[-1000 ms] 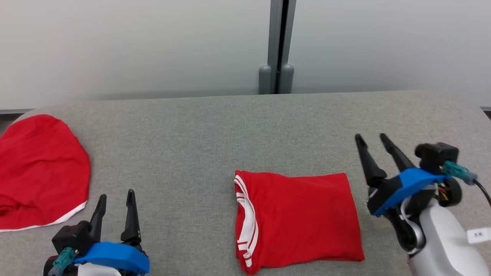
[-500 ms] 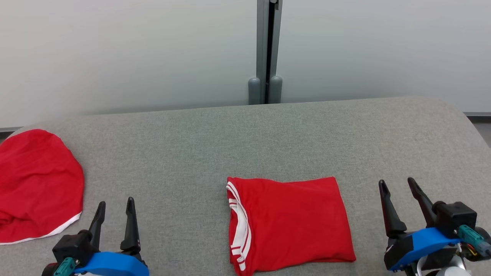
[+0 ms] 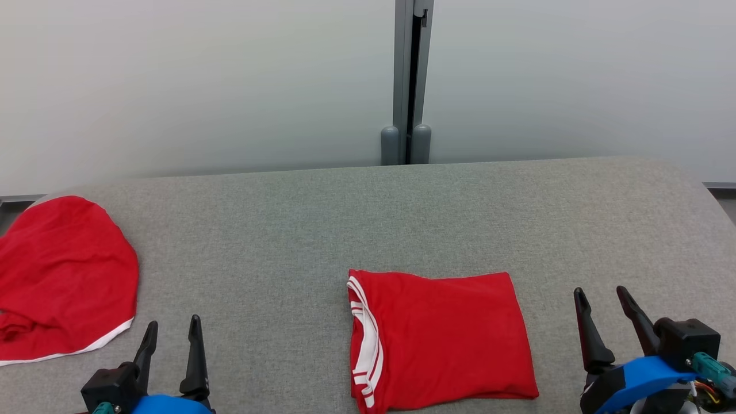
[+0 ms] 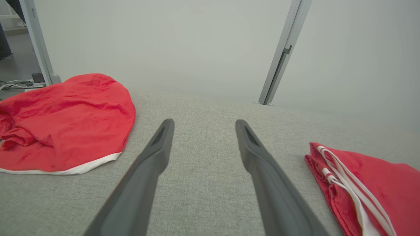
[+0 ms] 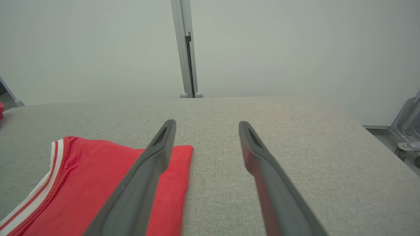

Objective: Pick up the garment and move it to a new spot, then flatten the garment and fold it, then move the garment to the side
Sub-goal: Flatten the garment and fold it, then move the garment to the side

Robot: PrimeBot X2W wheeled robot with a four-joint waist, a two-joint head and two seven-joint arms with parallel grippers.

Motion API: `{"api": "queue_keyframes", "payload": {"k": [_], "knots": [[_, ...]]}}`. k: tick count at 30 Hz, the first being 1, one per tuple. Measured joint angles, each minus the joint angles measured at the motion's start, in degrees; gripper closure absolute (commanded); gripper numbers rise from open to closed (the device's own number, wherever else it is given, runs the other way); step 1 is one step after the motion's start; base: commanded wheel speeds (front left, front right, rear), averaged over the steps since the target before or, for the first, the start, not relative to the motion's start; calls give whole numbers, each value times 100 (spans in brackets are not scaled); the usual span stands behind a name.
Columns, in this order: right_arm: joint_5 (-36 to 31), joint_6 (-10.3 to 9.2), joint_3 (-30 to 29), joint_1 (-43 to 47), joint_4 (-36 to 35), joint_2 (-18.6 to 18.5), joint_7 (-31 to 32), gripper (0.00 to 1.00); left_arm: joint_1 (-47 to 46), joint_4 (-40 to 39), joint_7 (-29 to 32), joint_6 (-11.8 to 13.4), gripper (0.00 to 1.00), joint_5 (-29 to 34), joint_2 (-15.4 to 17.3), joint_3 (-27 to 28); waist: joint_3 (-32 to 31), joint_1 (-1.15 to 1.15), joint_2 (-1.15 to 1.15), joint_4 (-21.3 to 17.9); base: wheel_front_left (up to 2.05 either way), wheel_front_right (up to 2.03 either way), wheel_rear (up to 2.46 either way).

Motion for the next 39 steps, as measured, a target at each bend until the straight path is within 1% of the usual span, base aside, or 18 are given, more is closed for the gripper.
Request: {"api": "queue_keyframes", "payload": {"k": [6, 12, 20, 24, 26, 29, 32, 36, 39], "knots": [[145, 0, -24, 12, 22, 1, 46, 0, -1, 85, 0, -48, 0, 66, -21, 19, 12, 0, 0, 14, 0, 0, 0], [149, 0, 53, 22, 44, 7, 46, 0, -26, 132, 0, -94, 0, 151, -34, 77, 38, 0, 0, 11, 0, 0, 0], [212, 0, 36, 28, 63, 7, 66, 0, -82, 127, 0, -100, 0, 244, -71, 79, 85, 0, 0, 59, 0, 0, 0], [316, 0, 175, -81, 132, 8, 353, 0, -130, 90, 0, -101, 0, 254, -62, 102, 155, 0, 1, 45, 0, 0, 0], [377, 2, 301, -344, 205, 16, 703, 0, -171, 67, 0, -105, 0, 259, -55, 103, 223, 0, 1, 36, 0, 0, 0], [505, 1, 278, -586, 436, 18, 1293, 0, -258, 24, 0, -109, 0, 288, -62, 97, 316, 1, 1, 47, 0, 0, 0], [592, 0, 298, -743, 735, 8, 1734, 0, -323, 33, 1, -151, 0, 300, -70, 73, 384, 1, 1, 111, 0, 0, 0], [740, 1, 293, -931, 1230, 22, 1981, 0, -377, 55, 0, -200, 0, 300, -59, 48, 444, 1, 2, 231, 0, 0, 0], [810, 0, 256, -1021, 1682, 15, 2051, 0, -398, 51, 0, -211, 0, 302, -32, 47, 485, 1, 1, 306, 0, 0, 0]]}}
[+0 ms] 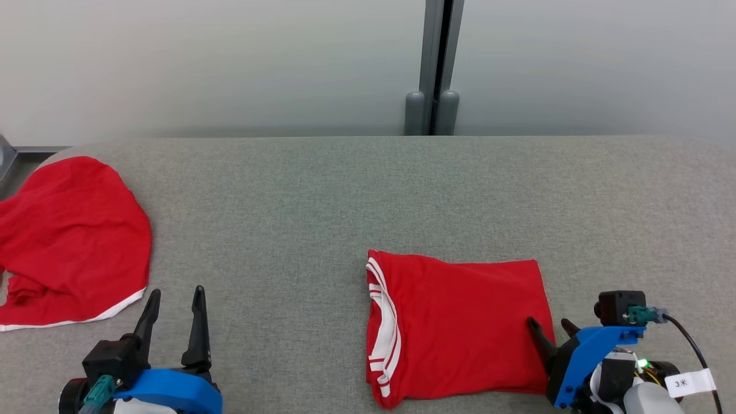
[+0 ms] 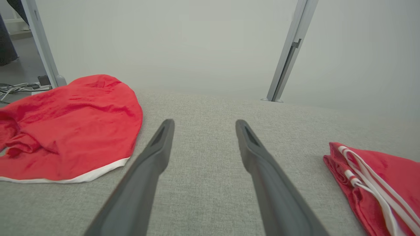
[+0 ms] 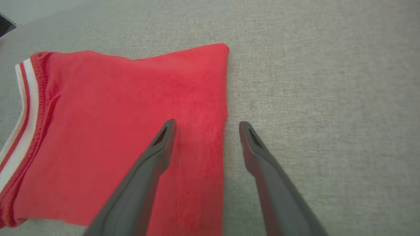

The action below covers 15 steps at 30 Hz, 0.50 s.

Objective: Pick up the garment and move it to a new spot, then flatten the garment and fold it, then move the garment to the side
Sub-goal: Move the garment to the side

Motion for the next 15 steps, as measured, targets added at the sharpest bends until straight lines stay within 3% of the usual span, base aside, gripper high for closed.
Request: {"api": "queue_keyframes", "payload": {"k": [10, 15], "knots": [[-314, 0, -256, -771, 1394, 0, -375, 0, -80, -46, 0, -42, 0, 41, 8, -23, 159, 0, 0, 145, 0, 0, 0], [-142, -5, -31, -1098, 2009, -46, -354, 0, -108, -34, 0, -68, 0, 49, -19, -78, 197, -1, -1, 238, 0, 0, 0]]}}
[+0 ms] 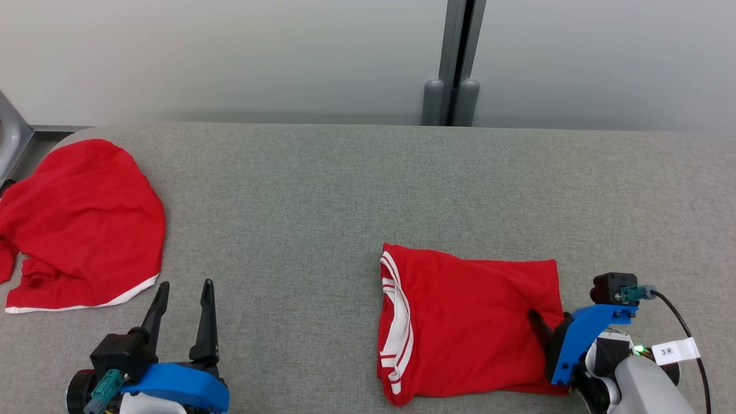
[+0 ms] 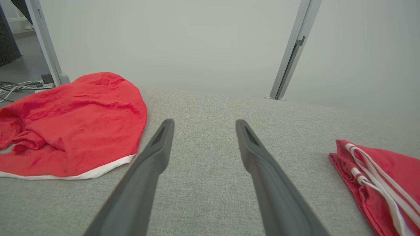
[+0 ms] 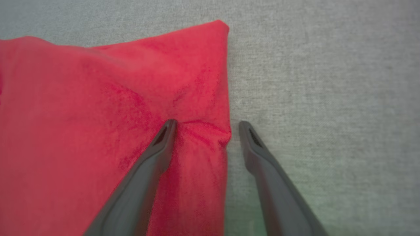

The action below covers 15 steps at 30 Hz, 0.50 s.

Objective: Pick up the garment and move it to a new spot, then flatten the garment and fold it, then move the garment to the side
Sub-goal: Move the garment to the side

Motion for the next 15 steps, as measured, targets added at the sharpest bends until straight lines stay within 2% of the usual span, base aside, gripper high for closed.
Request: {"api": "queue_keyframes", "payload": {"k": [3, 4, 5, 6, 11, 15], "knots": [[212, -12, 236, -119, 214, -63, 73, 0, -1, -1, 0, 0, 0, 2, -10, 4, 0, 0, -1, 20, 0, 0, 0], [265, -15, 320, -137, 253, -81, 111, 53, -1, -4, 0, 0, 0, 5, -11, 5, -1, 0, -1, 20, 0, 0, 0], [309, -27, 426, -161, 271, -97, 145, 84, 0, -12, 0, 1, 0, 5, -14, 11, 0, 0, -1, 17, 0, 0, 0], [324, -35, 516, -176, 272, -101, 169, 100, 1, -19, 0, 3, 0, 5, -18, 21, 2, 0, -1, 9, 0, 0, 0], [-67, 7, 641, -310, 203, -5, 196, 100, 3, -127, 0, 29, 0, 4, -42, 86, 101, 0, -1, -112, 0, 0, 0], [-477, 9, 851, -898, -127, -200, 198, 100, -77, -346, -3, 19, 0, 7, -75, 133, 390, 1, 0, -307, 0, 0, 0]]}}
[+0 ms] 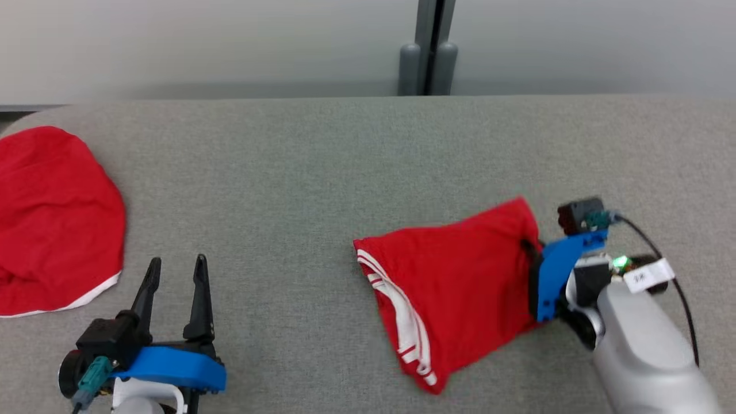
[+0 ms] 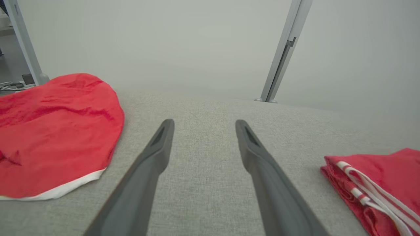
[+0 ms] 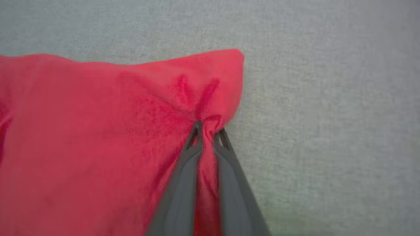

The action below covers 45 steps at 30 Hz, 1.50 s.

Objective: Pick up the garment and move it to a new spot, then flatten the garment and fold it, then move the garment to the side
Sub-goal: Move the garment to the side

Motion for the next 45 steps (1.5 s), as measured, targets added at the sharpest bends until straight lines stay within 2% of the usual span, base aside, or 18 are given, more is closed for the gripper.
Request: {"api": "queue_keyframes", "payload": {"k": [4, 6, 13, 19, 24, 27, 31, 38, 40, 41, 45], "knots": [[-115, 0, 292, -775, -257, -360, 126, 100, -188, -242, -2, -43, 0, 48, -10, 27, 365, 0, 0, -160, 0, 0, 0], [-185, 0, 368, -1161, -370, -659, 153, 100, -346, -378, -3, -70, 0, 97, -23, 24, 582, 0, 0, -223, 0, 0, 0], [-379, -1, 143, -2291, -525, -1621, 69, 100, -848, -817, -3, -141, 0, 267, -16, 12, 1462, 1, 1, -466, 0, 0, 0], [-601, -1, -289, -2761, -516, -2302, -123, 100, -1333, -1091, -3, -189, 0, 455, 79, -103, 2192, 2, 1, -673, 0, 0, 0], [-1054, 0, -447, -2809, -501, -2736, -461, 100, -1653, -1346, -2, -227, 0, 556, 221, -249, 2634, 1, 2, -808, 0, 0, 0], [-1267, 0, -703, -2848, -494, -2880, -731, 100, -1741, -1479, -3, -241, 0, 571, 304, -281, 2822, -1, 1, -863, 0, 0, 0], [-1493, 0, -1051, -2868, -515, -2893, -1149, 100, -1789, -1682, -7, -243, 0, 647, 481, -307, 2998, -1, 1, -926, 0, 0, 0], [-2070, 0, -1567, -2864, -446, -3000, -1463, 100, -1802, -1788, -20, -245, 0, 628, 503, -332, 3079, -1, 1, -841, 0, 0, 0], [-2161, 0, -1583, -2856, -460, -3000, -1585, 65, -1800, -1770, -20, -245, 0, 628, 486, -341, 3061, -1, 1, -780, 0, 0, 0], [-2192, 1, -1592, -2841, -453, -2996, -1637, 0, -1796, -1761, -20, -245, 0, 628, 464, -346, 3048, -1, 1, -751, 0, 0, 0], [-2351, 0, -1653, -2802, -415, -2996, -1845, 0, -1763, -1670, -18, -245, 0, 600, 367, -365, 2924, 0, 1, -610, 0, 0, 0]]}}
